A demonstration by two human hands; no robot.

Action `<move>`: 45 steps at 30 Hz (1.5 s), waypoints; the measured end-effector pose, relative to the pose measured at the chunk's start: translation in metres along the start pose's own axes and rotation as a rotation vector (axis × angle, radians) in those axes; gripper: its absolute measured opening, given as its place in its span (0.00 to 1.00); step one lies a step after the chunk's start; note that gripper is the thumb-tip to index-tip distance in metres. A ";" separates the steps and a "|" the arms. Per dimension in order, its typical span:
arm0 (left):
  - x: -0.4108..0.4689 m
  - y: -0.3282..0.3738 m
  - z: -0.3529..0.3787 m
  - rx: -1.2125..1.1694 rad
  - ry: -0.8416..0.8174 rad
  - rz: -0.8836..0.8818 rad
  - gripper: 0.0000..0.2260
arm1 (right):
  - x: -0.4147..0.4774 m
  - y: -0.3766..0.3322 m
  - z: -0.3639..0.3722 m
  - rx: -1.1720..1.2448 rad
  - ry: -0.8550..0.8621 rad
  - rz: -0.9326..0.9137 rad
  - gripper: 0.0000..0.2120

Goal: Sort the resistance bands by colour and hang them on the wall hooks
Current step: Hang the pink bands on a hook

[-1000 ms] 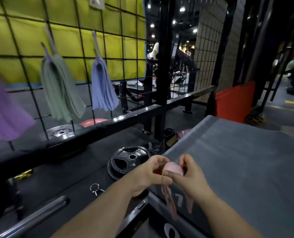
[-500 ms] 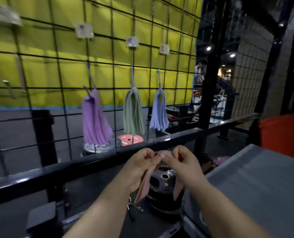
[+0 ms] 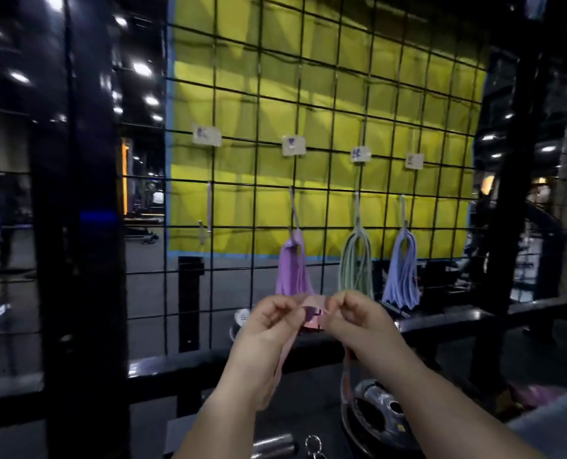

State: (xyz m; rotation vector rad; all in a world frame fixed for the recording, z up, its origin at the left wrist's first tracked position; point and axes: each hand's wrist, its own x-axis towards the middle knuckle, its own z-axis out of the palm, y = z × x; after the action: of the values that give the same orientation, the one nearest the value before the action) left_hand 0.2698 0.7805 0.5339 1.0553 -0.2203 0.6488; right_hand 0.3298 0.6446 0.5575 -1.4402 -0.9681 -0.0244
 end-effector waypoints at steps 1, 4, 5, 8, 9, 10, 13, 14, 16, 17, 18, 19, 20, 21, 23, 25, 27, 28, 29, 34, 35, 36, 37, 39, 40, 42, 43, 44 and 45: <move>0.001 0.009 -0.007 0.012 0.024 0.034 0.05 | 0.006 -0.005 0.008 -0.002 -0.018 -0.005 0.06; 0.005 0.036 -0.023 0.063 0.067 0.168 0.05 | 0.024 -0.018 0.029 0.010 -0.079 -0.027 0.07; 0.006 0.045 -0.027 0.085 0.067 0.218 0.06 | 0.030 -0.021 0.036 0.008 -0.093 -0.033 0.07; 0.011 0.070 -0.037 0.095 0.068 0.319 0.09 | 0.045 -0.037 0.055 0.006 -0.131 -0.059 0.07; 0.014 0.077 -0.041 0.105 0.082 0.355 0.09 | 0.051 -0.042 0.061 -0.007 -0.143 -0.078 0.06; 0.016 0.084 -0.044 0.114 0.096 0.388 0.08 | 0.056 -0.046 0.066 -0.019 -0.147 -0.101 0.06; 0.028 0.103 -0.052 0.209 0.140 0.484 0.03 | 0.072 -0.058 0.081 -0.027 -0.143 -0.155 0.05; 0.032 0.109 -0.054 0.239 0.158 0.506 0.04 | 0.079 -0.062 0.085 -0.035 -0.139 -0.168 0.05; 0.039 0.120 -0.054 0.282 0.188 0.550 0.05 | 0.091 -0.069 0.092 -0.042 -0.136 -0.186 0.05; 0.041 0.125 -0.053 0.297 0.196 0.571 0.03 | 0.097 -0.071 0.095 -0.037 -0.141 -0.196 0.05; 0.044 0.128 -0.052 0.307 0.211 0.583 0.04 | 0.103 -0.074 0.098 -0.031 -0.144 -0.200 0.04; 0.048 0.130 -0.052 0.318 0.231 0.595 0.08 | 0.108 -0.077 0.100 -0.024 -0.145 -0.197 0.04; 0.051 0.132 -0.051 0.317 0.238 0.606 0.09 | 0.113 -0.078 0.103 -0.018 -0.140 -0.188 0.03; 0.054 0.132 -0.052 0.329 0.248 0.617 0.08 | 0.118 -0.079 0.105 -0.013 -0.132 -0.185 0.03; 0.058 0.130 -0.051 0.398 0.272 0.619 0.05 | 0.126 -0.076 0.109 -0.009 -0.106 -0.197 0.02; 0.060 0.121 -0.053 0.483 0.332 0.590 0.04 | 0.127 -0.070 0.111 -0.037 -0.089 -0.187 0.02; 0.060 0.109 -0.058 0.570 0.404 0.568 0.06 | 0.124 -0.062 0.111 -0.115 -0.101 -0.152 0.02; 0.060 0.104 -0.062 0.630 0.444 0.572 0.07 | 0.122 -0.057 0.110 -0.172 -0.109 -0.139 0.01; 0.060 0.098 -0.066 0.692 0.482 0.580 0.08 | 0.119 -0.051 0.109 -0.244 -0.112 -0.142 0.01; 0.055 0.081 -0.074 0.840 0.487 0.559 0.08 | 0.115 -0.033 0.111 -0.385 -0.137 -0.219 0.05; 0.054 0.080 -0.074 0.865 0.477 0.552 0.08 | 0.114 -0.032 0.112 -0.385 -0.141 -0.212 0.05; 0.052 0.081 -0.074 0.895 0.471 0.545 0.07 | 0.113 -0.030 0.112 -0.376 -0.141 -0.203 0.05; 0.050 0.082 -0.073 0.927 0.470 0.538 0.08 | 0.112 -0.029 0.112 -0.359 -0.143 -0.188 0.06; 0.045 0.089 -0.068 0.985 0.477 0.534 0.12 | 0.109 -0.027 0.111 -0.257 -0.171 -0.133 0.08; 0.044 0.093 -0.065 1.006 0.481 0.543 0.15 | 0.108 -0.025 0.112 -0.197 -0.184 -0.104 0.08; 0.045 0.100 -0.062 0.987 0.466 0.572 0.18 | 0.107 -0.022 0.114 -0.092 -0.180 -0.049 0.08; 0.046 0.104 -0.060 0.956 0.451 0.574 0.16 | 0.107 -0.020 0.115 -0.036 -0.169 -0.019 0.07; 0.048 0.107 -0.058 0.934 0.439 0.570 0.12 | 0.108 -0.018 0.117 0.017 -0.163 0.007 0.07; 0.050 0.110 -0.057 0.928 0.421 0.565 0.08 | 0.108 -0.017 0.118 0.053 -0.163 0.029 0.06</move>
State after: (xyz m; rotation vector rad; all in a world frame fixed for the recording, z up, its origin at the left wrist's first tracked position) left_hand 0.2362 0.8852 0.6102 1.7180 0.1926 1.5498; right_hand 0.3258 0.7954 0.6129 -1.4235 -1.0724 0.1413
